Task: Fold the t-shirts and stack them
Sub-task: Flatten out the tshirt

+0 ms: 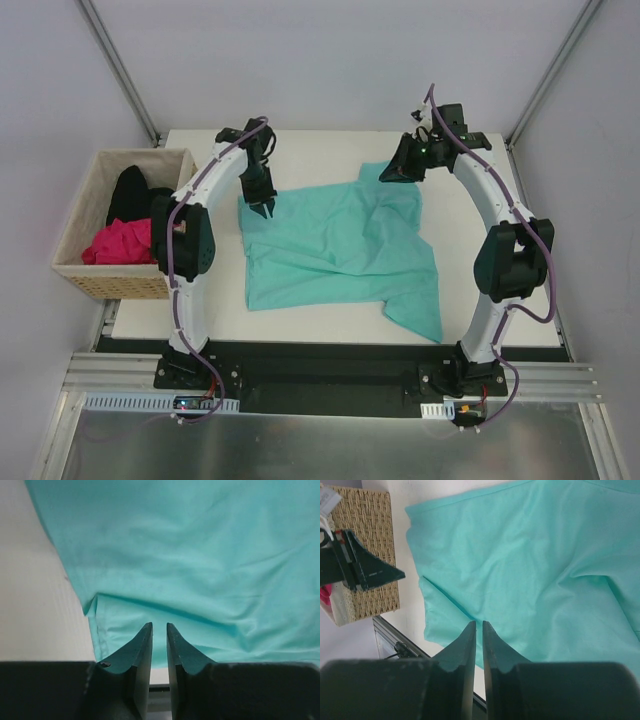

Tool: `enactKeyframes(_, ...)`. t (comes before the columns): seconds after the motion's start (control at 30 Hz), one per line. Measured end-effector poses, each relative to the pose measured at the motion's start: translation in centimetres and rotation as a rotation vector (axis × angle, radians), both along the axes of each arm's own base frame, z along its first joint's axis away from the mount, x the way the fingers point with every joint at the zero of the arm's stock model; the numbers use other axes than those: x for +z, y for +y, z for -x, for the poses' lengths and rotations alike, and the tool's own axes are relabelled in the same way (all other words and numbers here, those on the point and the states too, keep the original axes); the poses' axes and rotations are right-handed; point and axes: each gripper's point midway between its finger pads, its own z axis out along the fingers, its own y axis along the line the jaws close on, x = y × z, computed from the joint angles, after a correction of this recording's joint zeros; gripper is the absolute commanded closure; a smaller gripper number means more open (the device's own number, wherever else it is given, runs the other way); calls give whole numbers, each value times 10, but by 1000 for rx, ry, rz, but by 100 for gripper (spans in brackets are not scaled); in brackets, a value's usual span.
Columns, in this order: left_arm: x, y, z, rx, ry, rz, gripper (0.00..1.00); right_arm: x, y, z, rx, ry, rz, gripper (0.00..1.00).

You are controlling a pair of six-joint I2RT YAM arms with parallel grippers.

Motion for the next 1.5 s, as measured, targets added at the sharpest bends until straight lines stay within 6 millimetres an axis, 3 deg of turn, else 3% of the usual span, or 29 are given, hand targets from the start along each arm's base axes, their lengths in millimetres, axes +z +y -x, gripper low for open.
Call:
enactKeyframes(0.13, -22, -3, -23, 4, 26, 6, 84, -9, -1, 4, 0, 22, 5, 88)
enactKeyframes(0.3, -68, 8, -27, 32, 146, -1, 84, -27, 3, 17, 15, 74, 25, 89)
enactKeyframes(0.4, -81, 15, -28, 49, 186, 5, 84, -33, 15, 29, 59, 89, 55, 90)
enactKeyframes(0.7, -73, 27, -48, 82, 148, 42, 84, -42, 91, 97, 316, 107, 124, 92)
enactKeyframes(0.83, -77, 27, -49, 84, 155, 47, 84, -45, 112, 119, 382, 116, 128, 94)
enactKeyframes(0.97, -89, 24, -49, 83, 186, 63, 84, -54, 121, 137, 420, 146, 138, 94)
enactKeyframes(1.5, -86, 15, -70, 87, 164, 142, 83, -95, 155, 193, 564, 294, 134, 94)
